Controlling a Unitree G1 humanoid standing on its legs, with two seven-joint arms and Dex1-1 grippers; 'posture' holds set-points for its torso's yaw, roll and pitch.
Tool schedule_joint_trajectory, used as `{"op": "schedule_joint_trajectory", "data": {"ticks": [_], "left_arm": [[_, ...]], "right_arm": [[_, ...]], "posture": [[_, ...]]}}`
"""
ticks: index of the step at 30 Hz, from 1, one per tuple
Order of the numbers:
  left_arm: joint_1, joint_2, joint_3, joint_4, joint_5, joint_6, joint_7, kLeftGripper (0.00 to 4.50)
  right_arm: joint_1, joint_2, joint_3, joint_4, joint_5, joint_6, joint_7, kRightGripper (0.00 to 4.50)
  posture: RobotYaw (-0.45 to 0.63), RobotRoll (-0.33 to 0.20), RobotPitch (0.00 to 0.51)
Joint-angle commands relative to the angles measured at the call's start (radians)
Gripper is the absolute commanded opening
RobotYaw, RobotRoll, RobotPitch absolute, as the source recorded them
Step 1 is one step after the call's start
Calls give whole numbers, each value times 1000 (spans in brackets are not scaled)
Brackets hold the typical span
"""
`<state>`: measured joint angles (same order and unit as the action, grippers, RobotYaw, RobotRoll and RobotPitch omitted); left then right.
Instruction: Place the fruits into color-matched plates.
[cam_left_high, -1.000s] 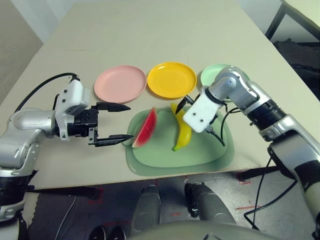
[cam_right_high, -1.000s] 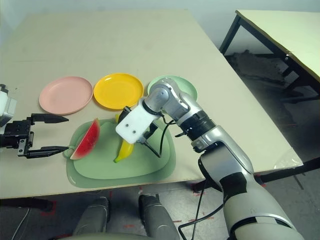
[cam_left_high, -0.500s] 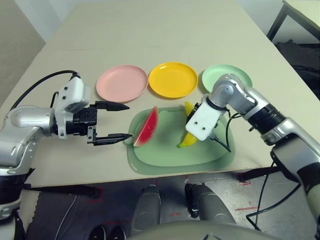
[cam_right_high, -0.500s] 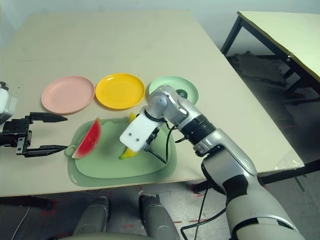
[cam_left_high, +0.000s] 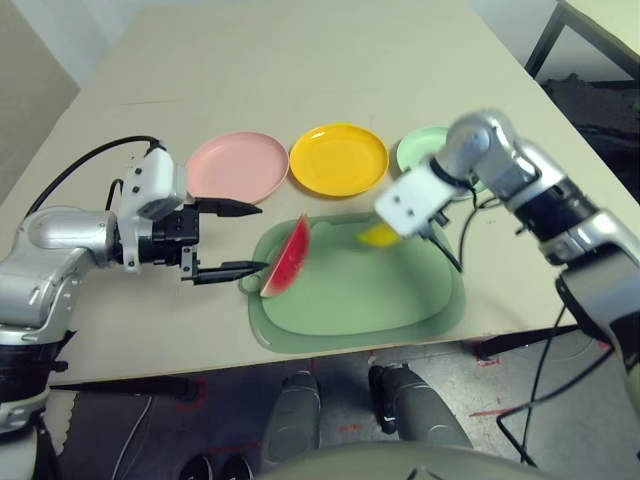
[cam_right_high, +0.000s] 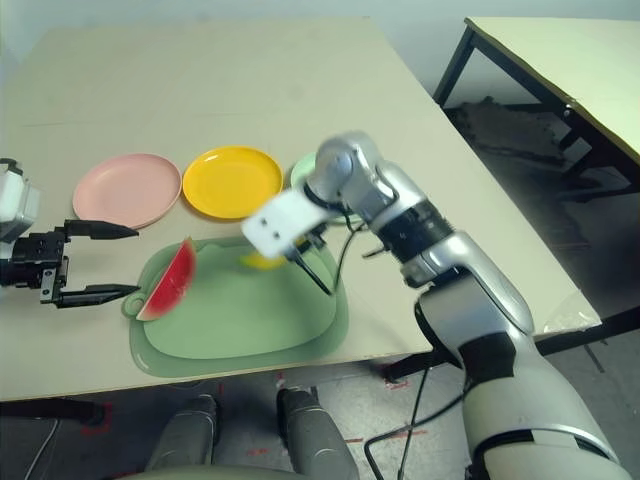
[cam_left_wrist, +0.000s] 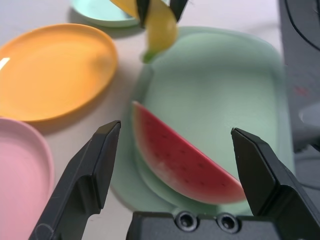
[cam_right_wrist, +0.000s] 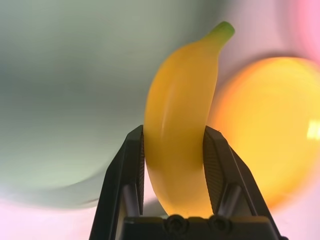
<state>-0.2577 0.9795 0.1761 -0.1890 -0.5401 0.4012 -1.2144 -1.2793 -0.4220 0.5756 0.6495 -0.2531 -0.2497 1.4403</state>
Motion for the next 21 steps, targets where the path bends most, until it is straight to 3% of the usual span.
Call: {"op": "schedule_joint_trajectory", "data": {"ticks": [1,10,21], "left_arm": [[-16,-24,-5,-10,18,46,84,4500],[-49,-68,-6,-11,98,120,300,4500],[-8,-59,18,-46,98,138,317,4500]], "right_arm": [[-42,51,-41,167,-23,-5,-123,1656],[-104,169,-78,542,-75,-42,-398,1656],[-119,237,-73,644,-147,-63,-519,1656]], "posture": [[62,0,171],[84,0,173],[127,0,177]]}}
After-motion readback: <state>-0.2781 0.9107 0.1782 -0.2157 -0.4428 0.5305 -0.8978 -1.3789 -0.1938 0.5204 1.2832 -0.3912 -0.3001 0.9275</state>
